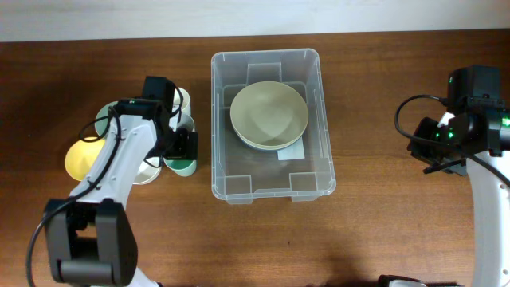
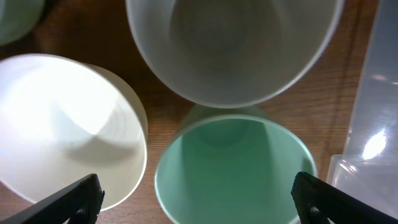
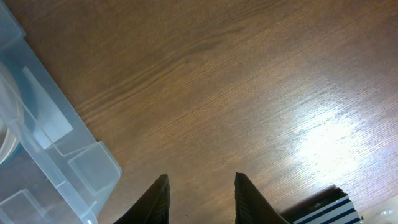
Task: Pack container
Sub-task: 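Move the left gripper down onto the green cup and grasp it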
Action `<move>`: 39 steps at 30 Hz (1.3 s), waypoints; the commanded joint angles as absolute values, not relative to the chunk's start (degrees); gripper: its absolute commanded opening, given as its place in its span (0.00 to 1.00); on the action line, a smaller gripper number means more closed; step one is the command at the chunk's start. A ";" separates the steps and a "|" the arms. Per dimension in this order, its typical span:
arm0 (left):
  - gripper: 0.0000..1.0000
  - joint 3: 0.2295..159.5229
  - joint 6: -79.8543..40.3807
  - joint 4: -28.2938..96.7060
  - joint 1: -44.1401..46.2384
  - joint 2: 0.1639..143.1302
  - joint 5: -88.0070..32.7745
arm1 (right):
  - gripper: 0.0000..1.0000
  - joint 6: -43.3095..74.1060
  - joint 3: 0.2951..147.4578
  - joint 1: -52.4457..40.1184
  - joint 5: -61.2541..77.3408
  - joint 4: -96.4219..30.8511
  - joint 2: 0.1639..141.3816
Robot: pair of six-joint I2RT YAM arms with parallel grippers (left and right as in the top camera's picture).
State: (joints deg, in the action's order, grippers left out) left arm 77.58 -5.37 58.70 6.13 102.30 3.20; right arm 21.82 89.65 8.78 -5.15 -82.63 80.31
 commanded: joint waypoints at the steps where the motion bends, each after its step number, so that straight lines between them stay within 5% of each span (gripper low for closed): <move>1: 0.96 77.82 -5.50 58.65 5.85 105.10 2.33 | 0.30 21.41 89.34 8.25 -6.35 -82.48 80.05; 7: 0.73 77.78 -5.50 58.02 5.85 105.54 2.35 | 0.30 21.41 89.34 8.25 -6.74 -82.48 80.03; 15: 0.64 75.13 -5.50 56.55 5.85 105.75 2.33 | 0.30 21.41 89.34 8.25 -6.74 -82.46 80.05; 20: 0.41 75.09 -5.50 56.40 5.85 105.75 2.33 | 0.30 21.39 89.34 8.25 -6.74 -82.48 80.03; 39: 0.01 75.18 -5.50 56.47 5.89 105.54 2.37 | 0.31 21.21 89.34 8.25 -6.74 -82.43 80.05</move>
State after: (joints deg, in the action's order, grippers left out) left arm 75.61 -5.58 56.42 6.13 105.19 2.44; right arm 21.80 89.65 8.78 -5.58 -82.63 80.34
